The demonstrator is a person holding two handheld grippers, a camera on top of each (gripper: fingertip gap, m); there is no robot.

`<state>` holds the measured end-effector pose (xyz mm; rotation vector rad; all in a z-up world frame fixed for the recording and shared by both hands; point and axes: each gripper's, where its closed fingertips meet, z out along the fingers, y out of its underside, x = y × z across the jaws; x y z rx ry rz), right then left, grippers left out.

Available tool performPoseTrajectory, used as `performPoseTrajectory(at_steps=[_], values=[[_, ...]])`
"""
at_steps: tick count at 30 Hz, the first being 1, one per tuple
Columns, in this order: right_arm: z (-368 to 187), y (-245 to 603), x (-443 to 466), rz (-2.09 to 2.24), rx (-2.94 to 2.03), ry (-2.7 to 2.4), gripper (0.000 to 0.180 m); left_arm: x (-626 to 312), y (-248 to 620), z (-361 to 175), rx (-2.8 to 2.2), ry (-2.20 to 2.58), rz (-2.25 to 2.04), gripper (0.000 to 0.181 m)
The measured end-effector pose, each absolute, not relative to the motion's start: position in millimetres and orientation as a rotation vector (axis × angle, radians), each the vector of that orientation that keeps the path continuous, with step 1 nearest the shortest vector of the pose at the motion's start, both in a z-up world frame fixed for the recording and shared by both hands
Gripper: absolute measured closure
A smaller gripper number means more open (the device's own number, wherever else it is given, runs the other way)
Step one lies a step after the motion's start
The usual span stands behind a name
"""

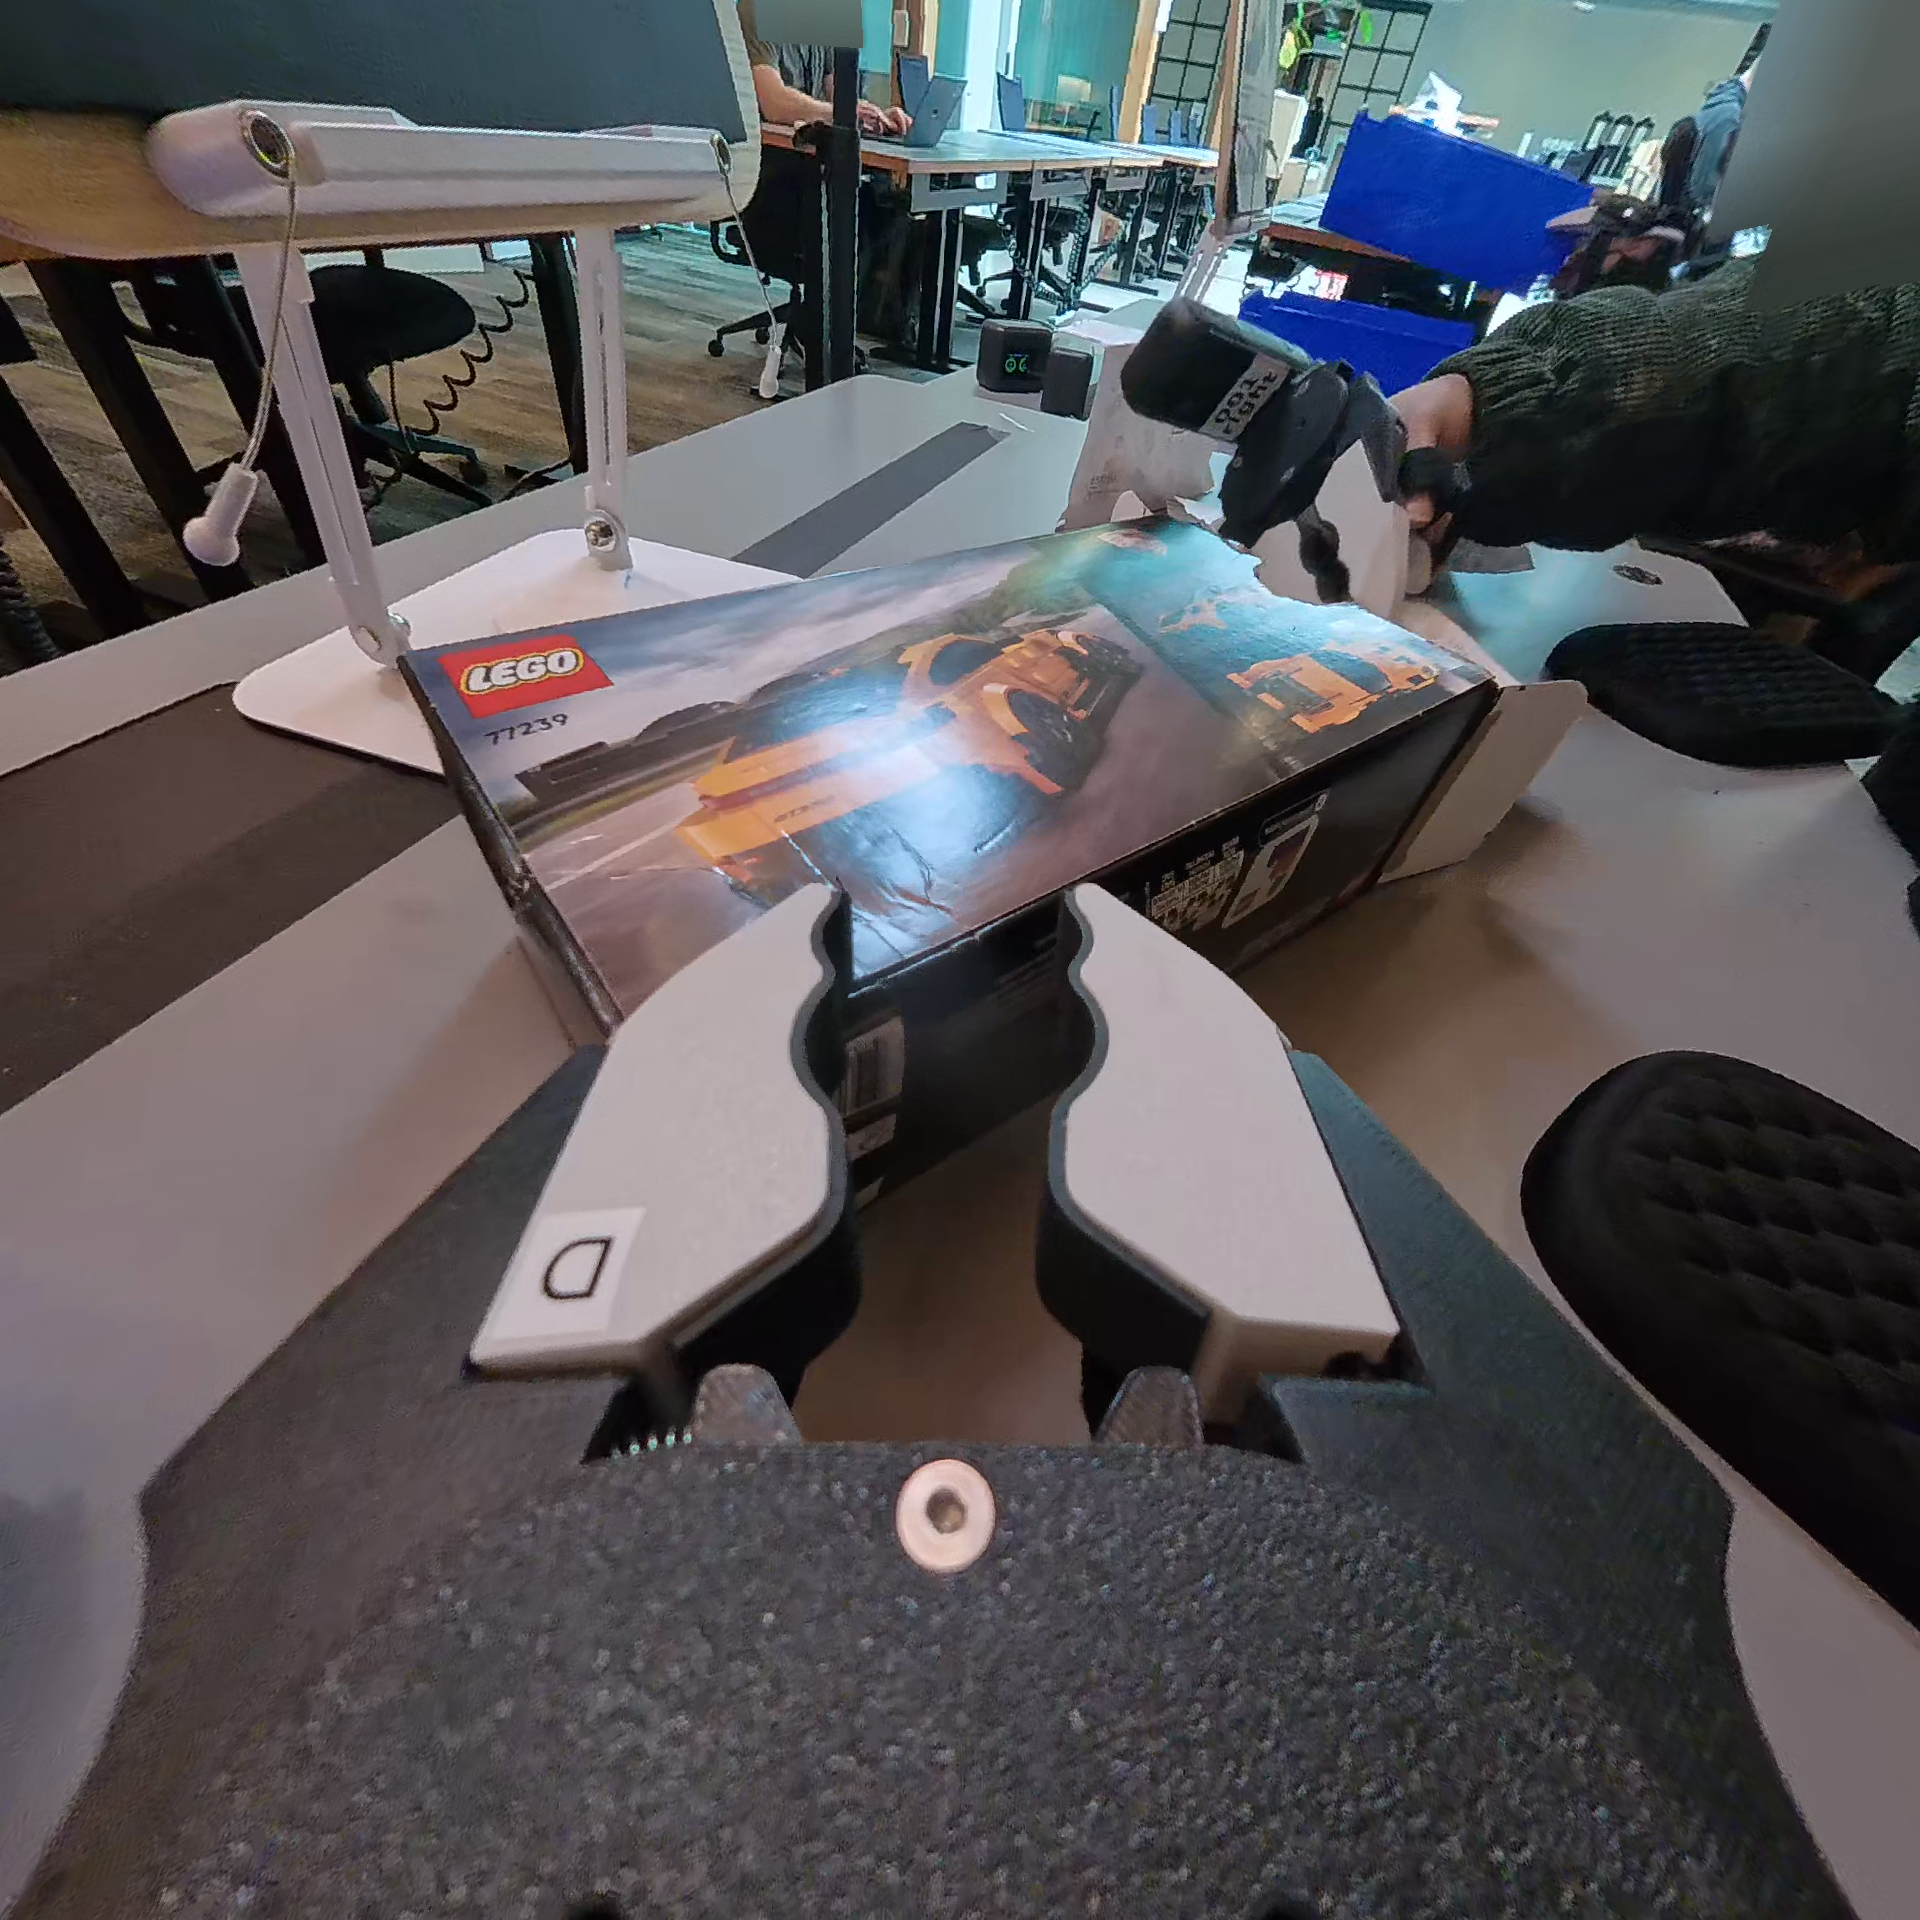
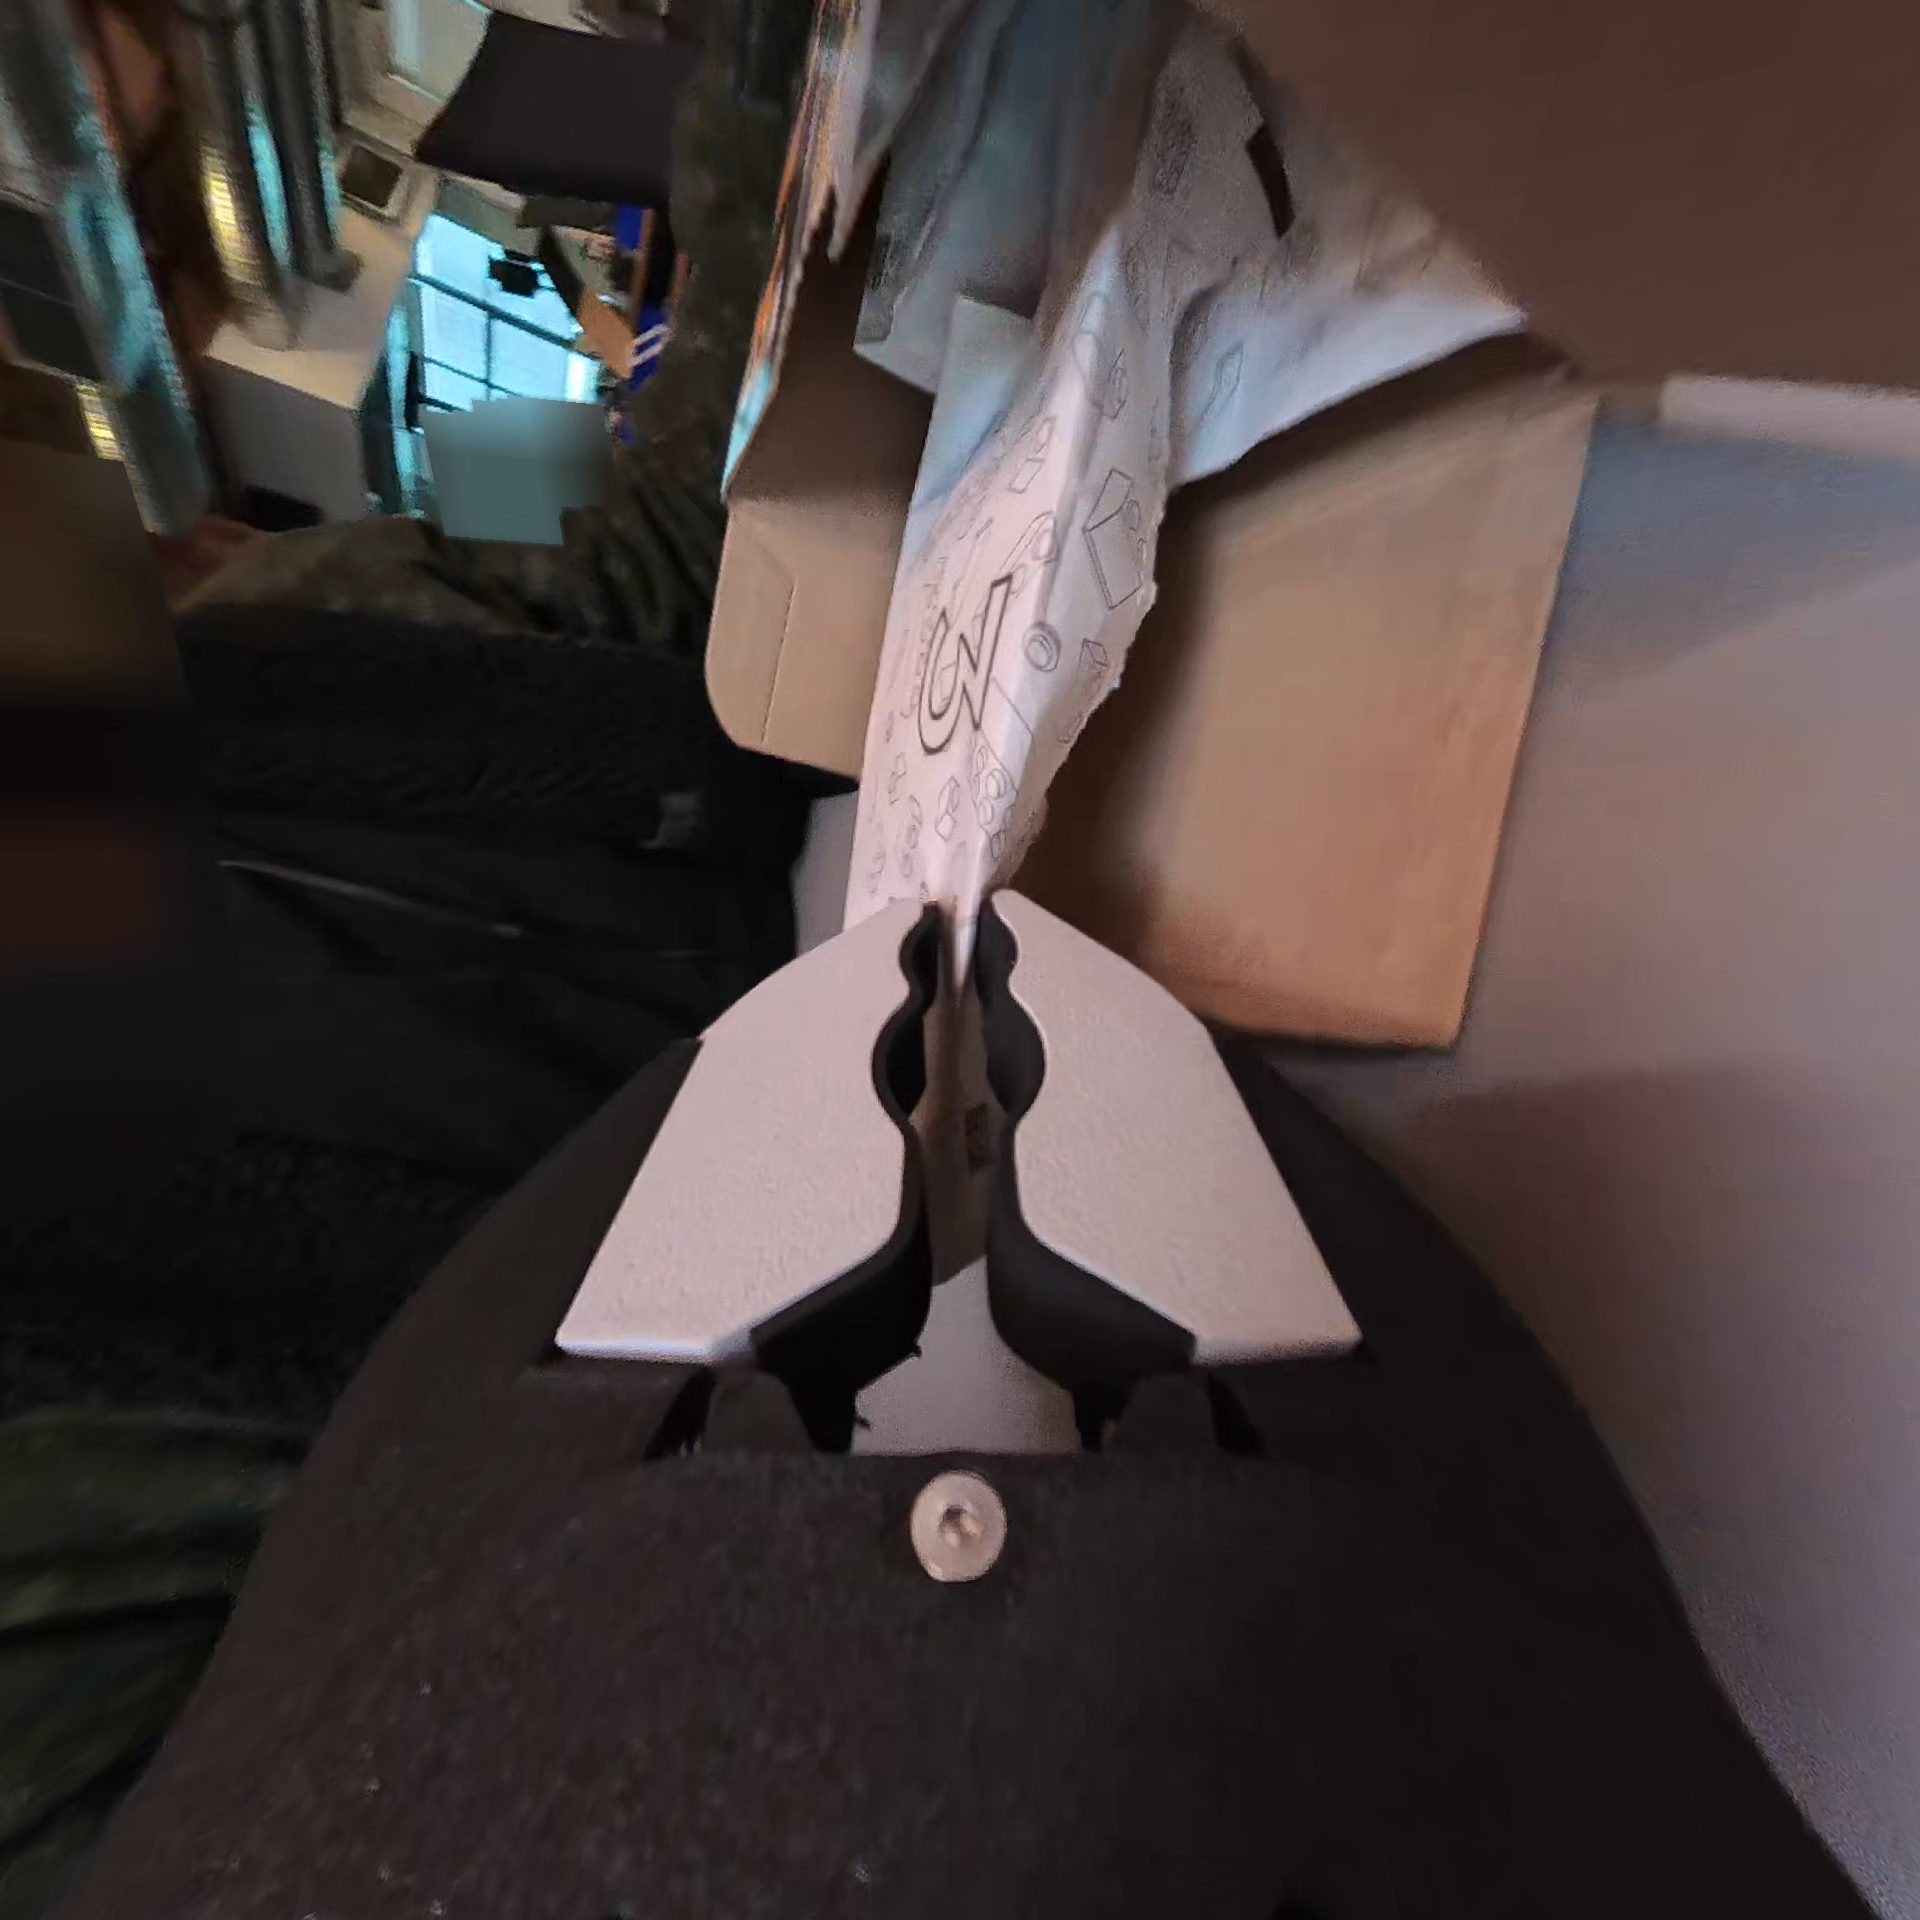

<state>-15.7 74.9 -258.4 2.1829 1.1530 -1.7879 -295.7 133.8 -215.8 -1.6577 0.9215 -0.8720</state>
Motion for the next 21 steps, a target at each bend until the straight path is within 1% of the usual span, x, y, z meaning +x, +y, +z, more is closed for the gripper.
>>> performPoseTrajectory(at_steps=[2, 5, 6, 9, 13, 16, 18, 21], values=[[-257.2, 84.8, -24.0, -1.781, 2.294, 1.238, 0.157, -296.7, 133.5, -215.7, -1.657, 0.920, -0.871, 0.145], [-255.0, 101.2, -25.3, -1.704, 2.491, 1.469, 0.122, -300.1, 134.6, -214.5, -1.654, 0.903, -0.873, 0.145], [-252.2, 103.5, -22.8, -1.664, 2.533, 1.594, 0.115, -301.3, 134.8, -214.0, -1.652, 0.897, -0.873, 0.145], [-236.3, 98.7, -10.1, -1.487, 2.587, 2.104, 0.113, -304.3, 135.7, -212.7, -1.649, 0.882, -0.868, 0.145], [-222.3, 75.4, 13.7, -0.950, 2.441, 2.894, 0.104, -307.9, 139.3, -210.9, -1.642, 0.857, -0.853, 0.144], [-232.0, 57.3, 25.4, -0.548, 2.267, 3.178, 0.099, -311.7, 143.3, -207.6, -1.634, 0.815, -0.861, 0.141], [-244.7, 51.4, 27.7, -0.247, 2.101, 3.347, 0.097, -315.1, 146.3, -205.9, -1.631, 0.789, -0.855, 0.136], [-264.4, 53.4, 22.9, 0.128, 1.865, 3.531, 0.102, -321.5, 153.2, -205.0, -1.631, 0.747, -0.822, 0.126]])
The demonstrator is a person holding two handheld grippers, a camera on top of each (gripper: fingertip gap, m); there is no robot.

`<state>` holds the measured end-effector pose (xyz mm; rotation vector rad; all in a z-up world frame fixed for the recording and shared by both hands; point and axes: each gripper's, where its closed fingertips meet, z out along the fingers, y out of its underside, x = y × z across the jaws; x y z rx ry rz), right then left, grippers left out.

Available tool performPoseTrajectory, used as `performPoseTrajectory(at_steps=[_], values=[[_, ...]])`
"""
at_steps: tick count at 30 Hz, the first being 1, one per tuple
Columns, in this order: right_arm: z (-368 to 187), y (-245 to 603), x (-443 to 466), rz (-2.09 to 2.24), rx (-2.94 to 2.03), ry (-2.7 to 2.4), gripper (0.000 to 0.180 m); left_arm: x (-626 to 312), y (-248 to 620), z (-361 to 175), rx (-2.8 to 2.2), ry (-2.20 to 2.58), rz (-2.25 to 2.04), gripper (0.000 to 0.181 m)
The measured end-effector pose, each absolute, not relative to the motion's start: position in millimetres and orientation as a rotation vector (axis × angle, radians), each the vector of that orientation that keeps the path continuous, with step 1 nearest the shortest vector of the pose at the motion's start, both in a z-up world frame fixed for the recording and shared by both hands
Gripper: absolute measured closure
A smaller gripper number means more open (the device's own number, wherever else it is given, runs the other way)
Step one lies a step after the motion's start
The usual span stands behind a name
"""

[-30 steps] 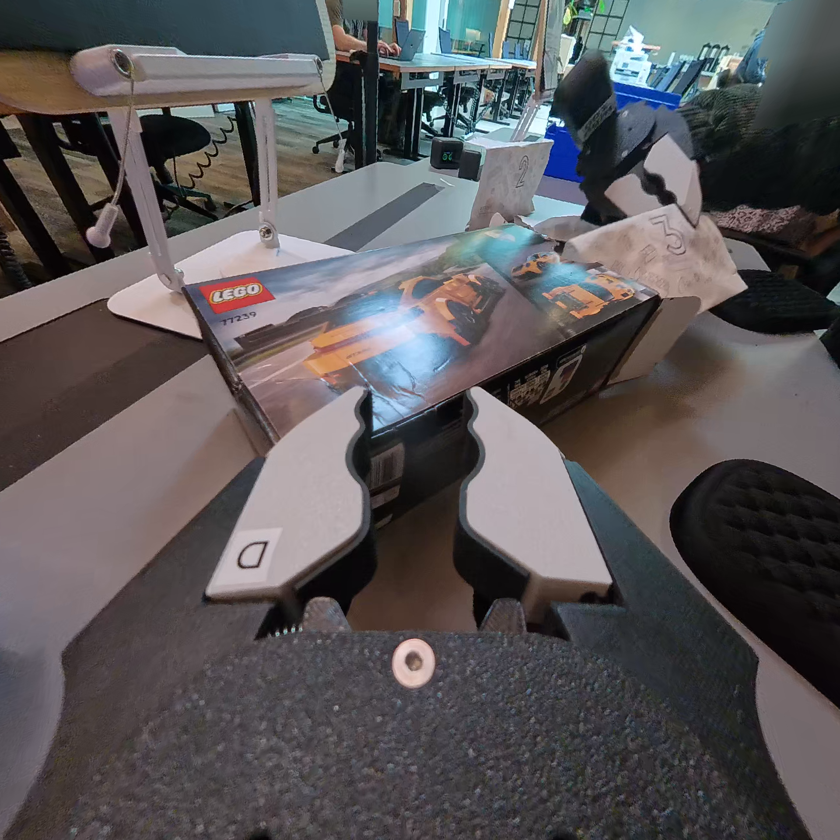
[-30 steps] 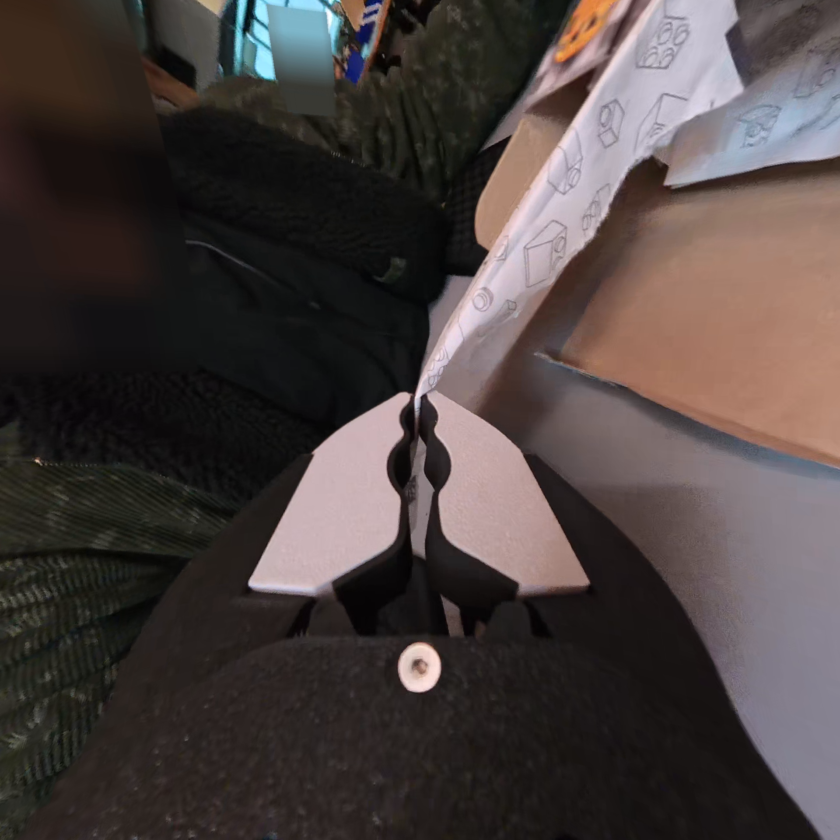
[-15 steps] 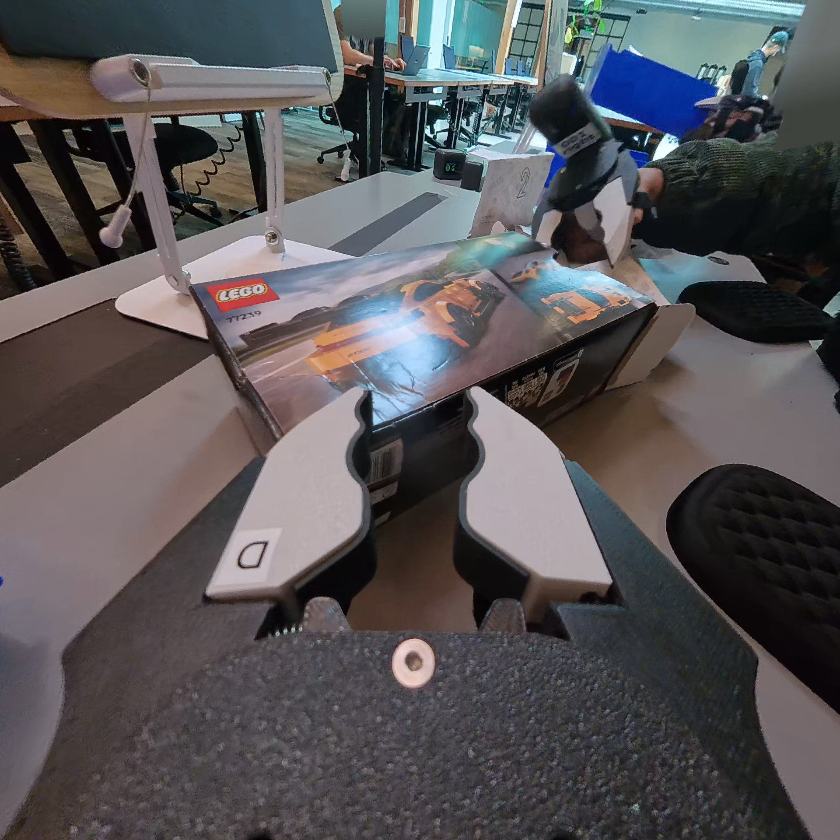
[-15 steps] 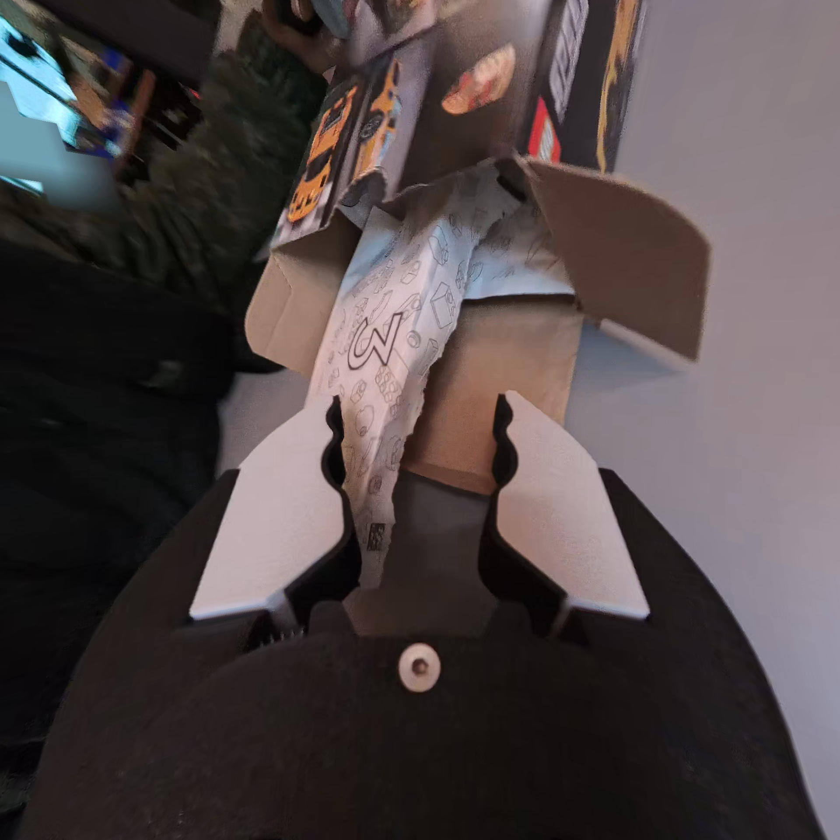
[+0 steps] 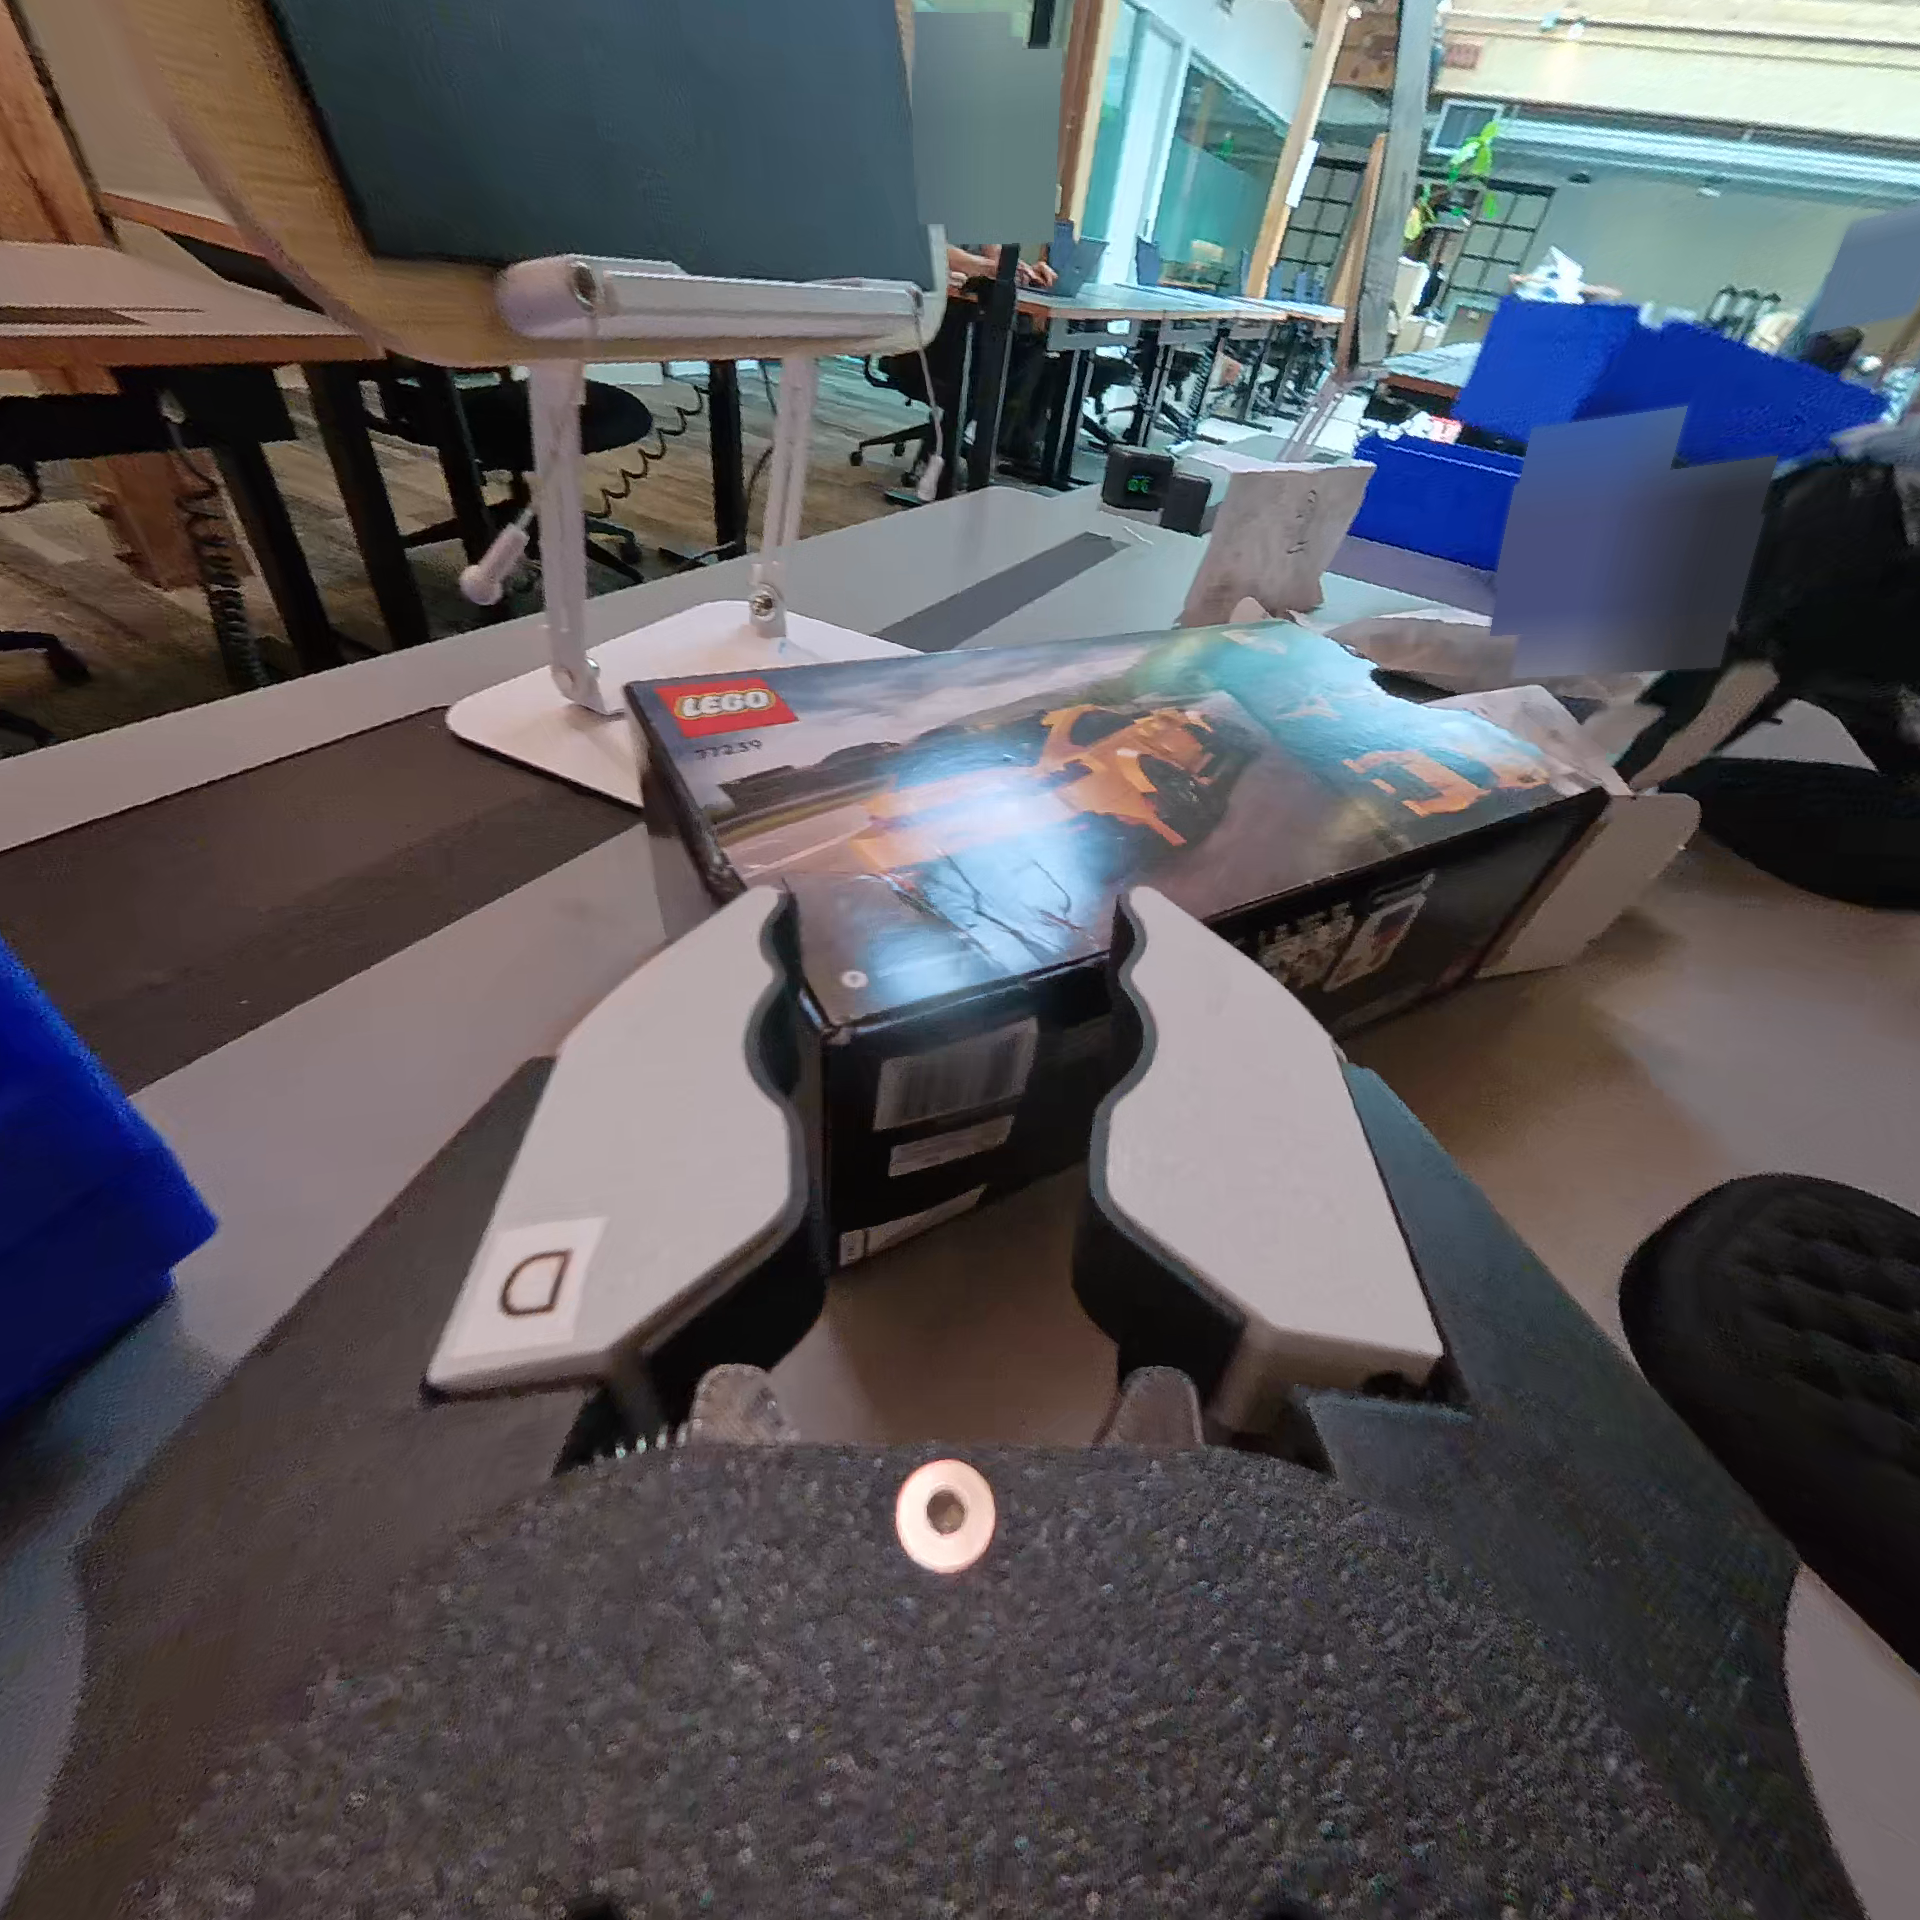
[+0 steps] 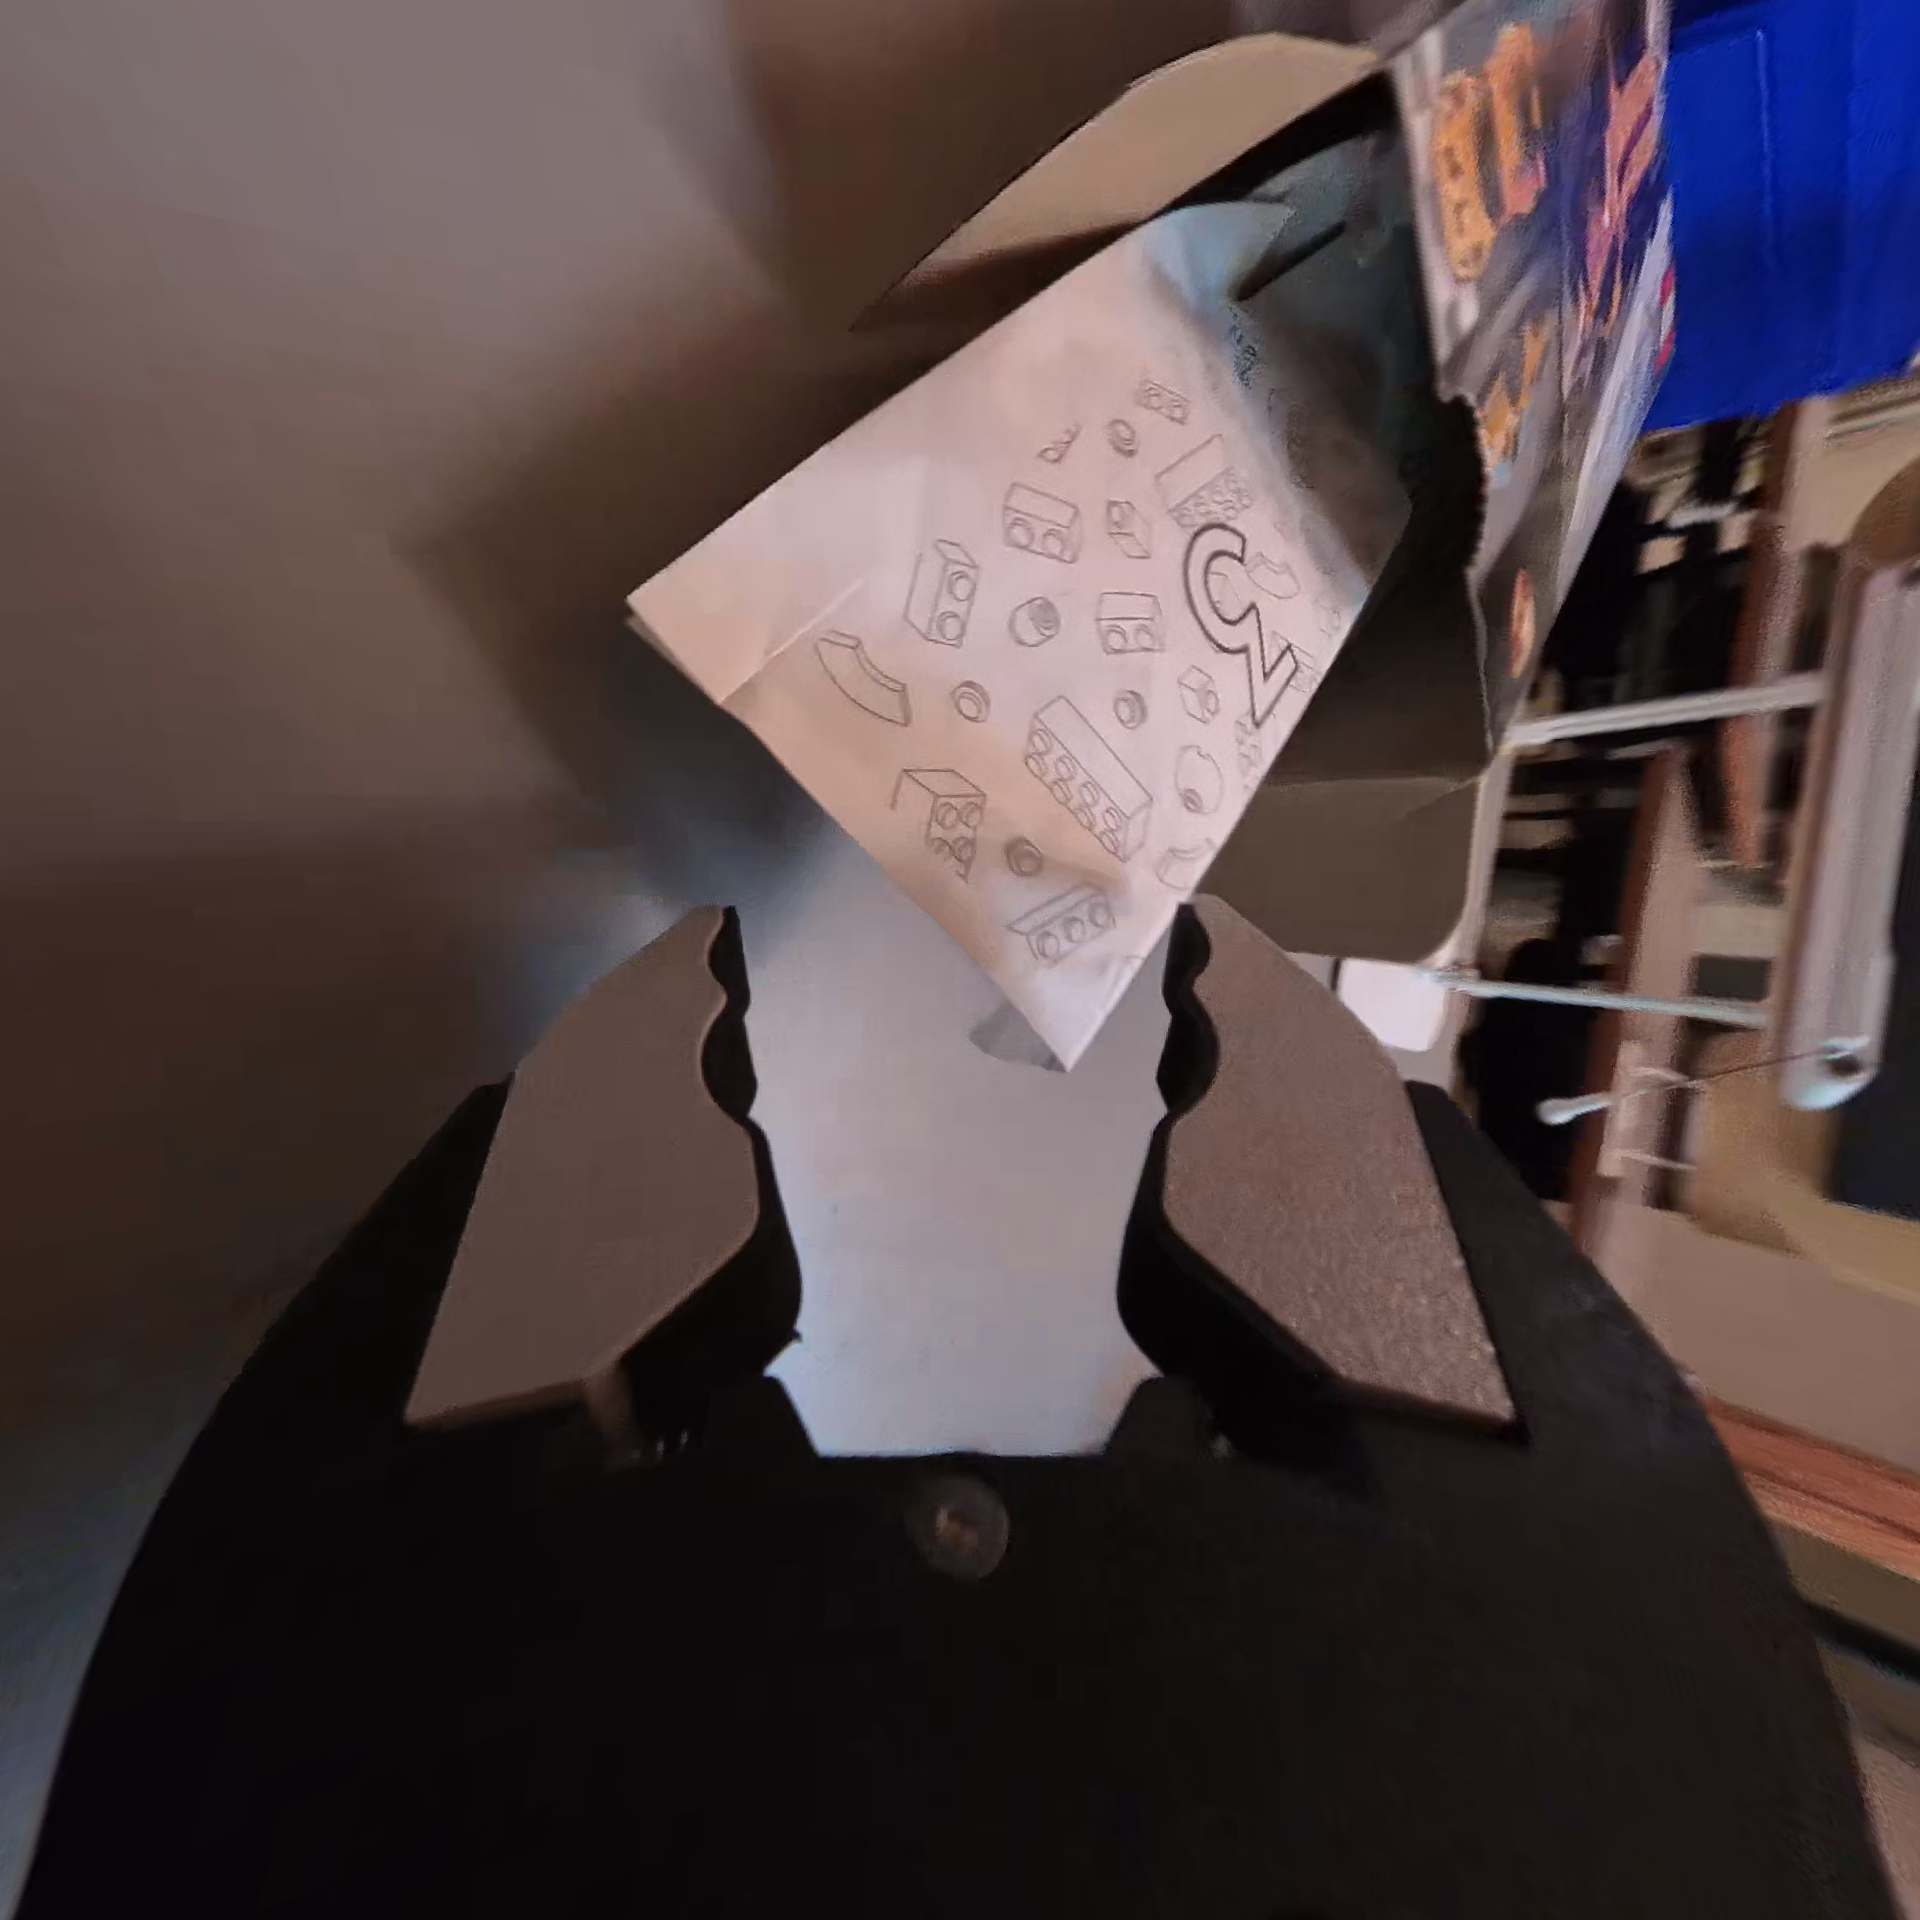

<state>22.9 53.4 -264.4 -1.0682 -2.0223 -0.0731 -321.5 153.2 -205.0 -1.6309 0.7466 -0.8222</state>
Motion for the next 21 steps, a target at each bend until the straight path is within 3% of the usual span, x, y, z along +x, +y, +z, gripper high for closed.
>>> performPoseTrajectory(at_steps=[2, 4, 6, 8, 14, 21], values=[[-271.2, 55.2, 13.5, -0.104, -1.001, -2.007, 0.114, -325.7, 160.7, -206.8, -1.633, 0.707, -0.808, 0.118], [-274.6, 59.0, 6.2, -0.159, -0.935, -1.997, 0.144, -326.9, 168.7, -216.0, -1.663, 0.672, -0.817, 0.108], [-270.8, 61.4, -1.4, -0.204, -0.849, -1.960, 0.167, -318.0, 166.5, -225.8, -1.697, 0.695, -0.883, 0.108], [-267.9, 61.4, -7.8, -0.174, -0.855, -1.940, 0.179, -313.1, 165.2, -225.0, -1.689, 0.707, -0.893, 0.107], [-237.3, 85.8, -32.2, -0.062, -0.915, -1.790, 0.180, -313.9, 162.9, -225.3, -1.690, 0.713, -0.907, 0.110], [-262.1, 113.2, -93.2, -0.131, -0.830, -1.787, 0.180, -310.4, 160.5, -225.3, -1.689, 0.719, -0.906, 0.111]])
